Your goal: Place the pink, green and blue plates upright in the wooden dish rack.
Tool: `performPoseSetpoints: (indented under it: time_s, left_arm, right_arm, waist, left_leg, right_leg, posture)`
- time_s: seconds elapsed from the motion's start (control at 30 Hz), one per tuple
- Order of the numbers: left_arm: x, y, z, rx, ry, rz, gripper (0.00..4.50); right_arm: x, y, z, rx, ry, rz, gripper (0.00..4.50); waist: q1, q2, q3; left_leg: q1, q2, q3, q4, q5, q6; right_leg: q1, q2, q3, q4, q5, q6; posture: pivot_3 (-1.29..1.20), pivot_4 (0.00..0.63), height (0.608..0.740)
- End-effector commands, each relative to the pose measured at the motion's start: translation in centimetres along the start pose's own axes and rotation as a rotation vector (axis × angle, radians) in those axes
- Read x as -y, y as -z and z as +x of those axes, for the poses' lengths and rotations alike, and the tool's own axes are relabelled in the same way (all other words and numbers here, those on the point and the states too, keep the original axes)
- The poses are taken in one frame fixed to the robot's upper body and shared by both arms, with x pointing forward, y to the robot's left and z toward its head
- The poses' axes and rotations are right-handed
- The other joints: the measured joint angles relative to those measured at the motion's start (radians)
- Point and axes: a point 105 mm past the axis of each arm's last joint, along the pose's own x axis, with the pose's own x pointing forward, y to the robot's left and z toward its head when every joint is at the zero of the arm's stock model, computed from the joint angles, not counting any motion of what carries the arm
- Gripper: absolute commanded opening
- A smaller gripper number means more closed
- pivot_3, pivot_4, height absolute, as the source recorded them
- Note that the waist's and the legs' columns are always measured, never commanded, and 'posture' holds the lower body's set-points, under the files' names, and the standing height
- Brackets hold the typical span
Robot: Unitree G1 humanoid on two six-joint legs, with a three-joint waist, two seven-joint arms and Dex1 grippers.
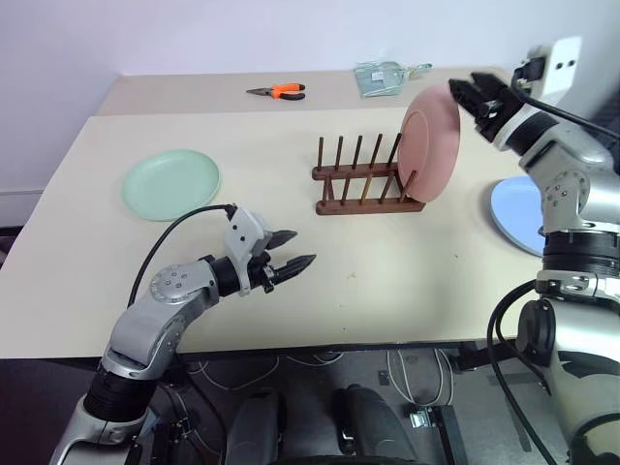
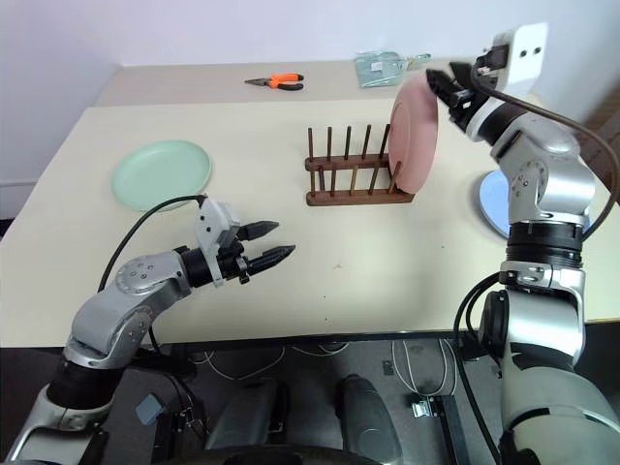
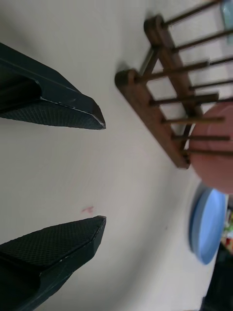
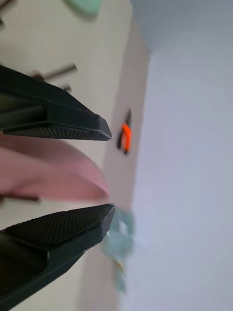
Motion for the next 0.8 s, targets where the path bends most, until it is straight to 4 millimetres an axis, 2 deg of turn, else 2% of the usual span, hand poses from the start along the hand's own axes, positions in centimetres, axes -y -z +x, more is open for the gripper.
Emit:
performPoseSetpoints:
  time_s: [0.03,0.07,0.13,0.17,0.23,0.37,0.53,0.67,0.8]
  left_arm:
    - [-6.7,-1.7,-1.6,0.133,-0.39,-0.12,3.78]
    - [-9.4,-1.6,-2.7,0.16,-0.562,-0.193,4.27]
    - [-13.8,0.1,-5.5,0.159,-0.898,-0.358,4.43]
    - [-14.8,1.0,-6.5,0.138,-1.006,-0.417,4.43]
    - [-15.8,2.0,-7.7,0.104,-1.112,-0.456,4.43]
    - [-17.1,1.9,-8.4,0.162,-1.192,-0.566,4.43]
    - [-18.6,2.9,-9.0,0.15,-1.252,-0.686,4.43]
    - [-19.5,2.9,-9.1,0.188,-1.267,-0.792,4.43]
    - [-19.7,3.2,-9.0,0.206,-1.262,-0.862,4.43]
  right_arm:
    - [-2.2,-6.1,-1.1,0.192,-0.086,-0.205,2.13]
    - [-4.3,-6.3,-1.4,0.195,-0.179,-0.246,2.13]
    - [-9.0,-5.2,-2.2,0.16,-0.385,-0.328,2.13]
    - [-10.8,-4.5,-2.6,0.138,-0.461,-0.352,2.13]
    - [-13.6,-2.9,-3.3,0.101,-0.566,-0.361,2.13]
    - [-17.9,-0.6,-4.0,0.075,-0.684,-0.298,2.13]
    - [-21.0,1.2,-5.2,0.046,-0.764,-0.229,2.13]
    - [-21.9,2.4,-5.8,0.016,-0.784,-0.229,2.13]
    - [-21.9,2.9,-6.0,0.003,-0.775,-0.25,2.13]
  waist:
    - [0.0,0.0,0.0]
    - [0.0,0.0,0.0]
    - [-0.003,-0.001,0.0]
    - [-0.009,-0.002,-0.001]
    - [-0.013,-0.003,-0.002]
    - [0.004,-0.006,0.0]
    - [0.025,-0.009,-0.001]
    - [0.023,-0.009,-0.001]
    - [0.019,-0.009,-0.001]
  left_leg:
    - [0.0,0.0,0.0,0.0,0.0,0.0]
    - [0.0,0.001,0.0,0.0,0.0,0.0]
    - [0.0,0.001,-0.001,0.001,0.0,0.0]
    - [0.0,0.002,-0.001,0.001,0.0,0.0]
    - [0.002,0.004,0.0,0.001,0.0,0.0]
    - [0.0,0.003,0.0,0.002,0.001,-0.001]
    - [0.0,0.001,0.0,0.003,0.001,-0.002]
    - [0.0,0.001,-0.001,0.003,0.001,-0.002]
    - [0.0,0.001,-0.001,0.002,0.001,-0.003]
  right_leg:
    - [0.0,0.0,0.0,0.0,0.0,0.0]
    - [0.0,0.0,0.0,0.001,0.0,0.0]
    - [0.0,0.001,-0.001,0.001,0.0,0.0]
    - [0.0,0.002,-0.001,0.001,0.0,0.0]
    - [0.001,0.004,-0.001,0.001,0.0,0.0]
    - [0.0,0.003,-0.001,0.002,0.001,0.001]
    - [0.0,0.0,-0.002,0.0,0.001,0.002]
    - [0.0,-0.001,-0.002,0.0,0.001,0.002]
    - [0.0,-0.001,-0.003,0.001,0.001,0.002]
  posture:
    - [0.0,0.15,0.74]
    - [0.0,0.15,0.74]
    - [0.0,0.15,0.74]
    - [0.0,0.15,0.74]
    - [0.0,0.15,0.74]
    - [0.0,0.15,0.74]
    - [0.0,0.15,0.74]
    - [0.0,0.15,0.74]
    - [0.0,0.15,0.74]
